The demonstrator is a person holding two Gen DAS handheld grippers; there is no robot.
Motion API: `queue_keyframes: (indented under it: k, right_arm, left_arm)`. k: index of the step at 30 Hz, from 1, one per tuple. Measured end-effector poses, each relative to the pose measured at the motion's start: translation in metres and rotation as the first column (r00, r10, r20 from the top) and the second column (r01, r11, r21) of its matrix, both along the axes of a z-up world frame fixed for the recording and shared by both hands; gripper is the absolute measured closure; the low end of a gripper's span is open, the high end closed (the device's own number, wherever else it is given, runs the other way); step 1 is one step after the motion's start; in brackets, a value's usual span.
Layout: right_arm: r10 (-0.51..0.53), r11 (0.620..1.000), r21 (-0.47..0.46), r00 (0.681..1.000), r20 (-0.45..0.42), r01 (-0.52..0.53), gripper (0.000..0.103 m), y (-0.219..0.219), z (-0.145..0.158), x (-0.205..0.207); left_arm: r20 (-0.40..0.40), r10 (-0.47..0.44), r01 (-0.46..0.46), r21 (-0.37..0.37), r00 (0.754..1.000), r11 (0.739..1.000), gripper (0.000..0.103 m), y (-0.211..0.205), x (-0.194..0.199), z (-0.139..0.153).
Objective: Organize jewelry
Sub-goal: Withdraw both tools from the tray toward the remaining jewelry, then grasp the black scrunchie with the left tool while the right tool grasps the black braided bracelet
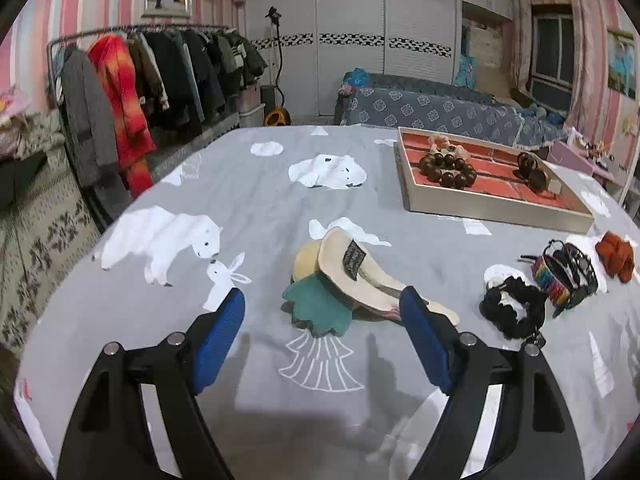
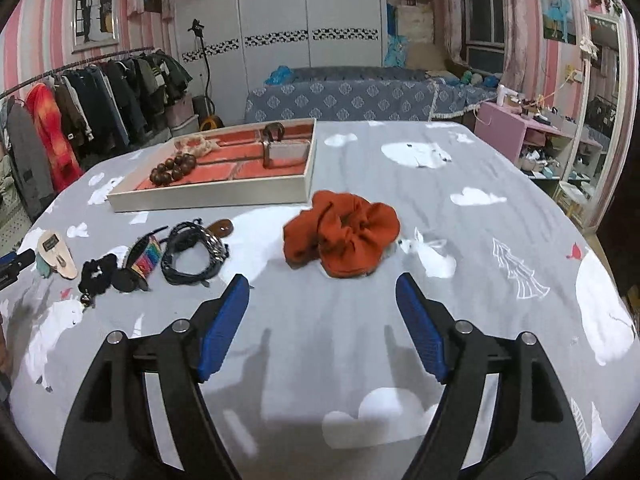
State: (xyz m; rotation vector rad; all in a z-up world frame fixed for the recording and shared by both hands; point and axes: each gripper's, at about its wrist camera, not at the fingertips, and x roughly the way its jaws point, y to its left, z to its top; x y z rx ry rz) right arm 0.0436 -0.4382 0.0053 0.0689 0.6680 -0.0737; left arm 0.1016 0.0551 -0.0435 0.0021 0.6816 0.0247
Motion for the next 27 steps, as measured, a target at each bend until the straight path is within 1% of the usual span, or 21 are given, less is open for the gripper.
queue_keyframes:
  k: [5,10,17,21,27]
  right_arm:
    - [-0.018,1.000,-0.004,1.000,0.009,0.018,0.028,-0.003,0.002,0.004]
    - [-0.011,1.000,-0.002,1.000,0.009,0.011,0.028,0.001,0.002,0.006]
    - [0.022,1.000,0.001,1.000,0.000,-0.022,0.028,0.019,0.003,0.014]
    - [0.039,0.999,-0.013,0.999,0.002,-0.039,0.030,0.032,0.003,0.019]
    - [0.056,0.998,-0.024,0.998,-0.009,-0.056,0.032,0.045,0.000,0.026]
  left_arm:
    - [0.002,-0.011,0.011,0.008,1.000,1.000,0.025,-0.008,0.001,0.001]
    - [0.005,-0.039,0.039,-0.006,0.999,0.999,0.025,-0.025,-0.003,0.004]
    - [-0.003,-0.117,0.117,0.002,0.993,0.993,0.025,-0.059,-0.002,0.004]
    - [-0.011,-0.136,0.135,-0.020,0.991,0.991,0.025,-0.071,0.004,0.003]
    - [-0.026,-0.164,0.164,-0.022,0.986,0.986,0.025,-0.087,0.009,-0.003]
